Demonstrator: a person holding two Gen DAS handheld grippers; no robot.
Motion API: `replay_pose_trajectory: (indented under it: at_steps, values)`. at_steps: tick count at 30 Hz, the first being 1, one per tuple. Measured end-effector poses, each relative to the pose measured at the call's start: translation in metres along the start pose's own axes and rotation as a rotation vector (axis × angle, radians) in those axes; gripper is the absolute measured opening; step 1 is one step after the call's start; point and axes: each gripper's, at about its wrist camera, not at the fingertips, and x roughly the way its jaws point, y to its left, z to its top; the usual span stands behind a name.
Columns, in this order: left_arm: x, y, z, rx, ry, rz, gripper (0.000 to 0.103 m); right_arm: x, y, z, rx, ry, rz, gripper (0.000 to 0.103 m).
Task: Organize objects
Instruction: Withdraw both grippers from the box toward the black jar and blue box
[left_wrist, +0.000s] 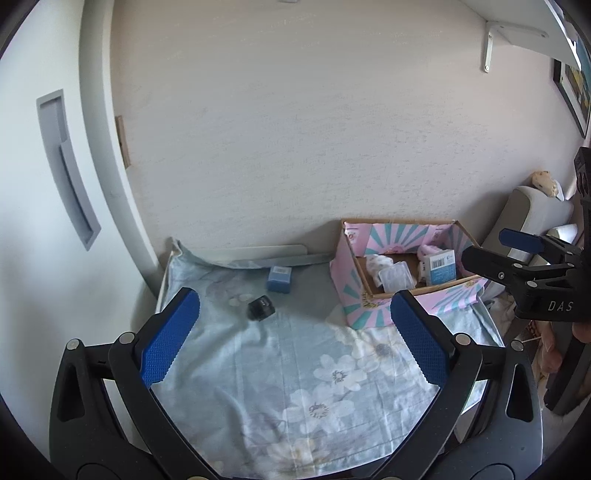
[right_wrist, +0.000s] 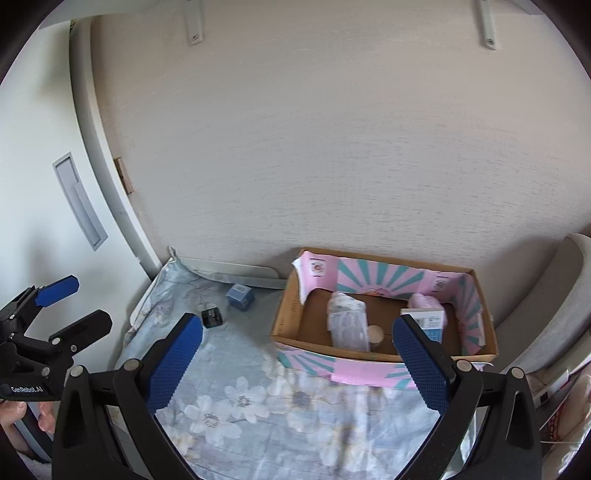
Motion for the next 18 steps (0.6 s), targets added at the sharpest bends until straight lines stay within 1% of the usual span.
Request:
replay_pose_trajectory:
  at_steps: [5, 8, 11, 15, 18]
  values:
    - [0.004, 0.013, 0.002, 0.002, 0.003, -0.013, 0.103, 0.014, 0.014, 0.010, -0.041, 0.015, 0.019, 0.103]
    - [0.009, 0.020, 0.006, 0.014, 0.012, -0.040, 0.103, 0.024, 0.019, 0.025, -0.082, 0.028, 0.036, 0.103]
    - [0.016, 0.024, 0.012, 0.050, 0.015, -0.070, 0.103, 0.039, 0.024, 0.047, -0.120, 0.045, 0.062, 0.103]
    - [0.037, 0.027, 0.019, 0.119, 0.028, -0.099, 0.103, 0.066, 0.033, 0.070, -0.175, 0.078, 0.093, 0.103]
    - [0.060, 0.033, 0.018, 0.136, 0.049, -0.130, 0.103, 0.096, 0.046, 0.082, -0.239, 0.116, 0.113, 0.103]
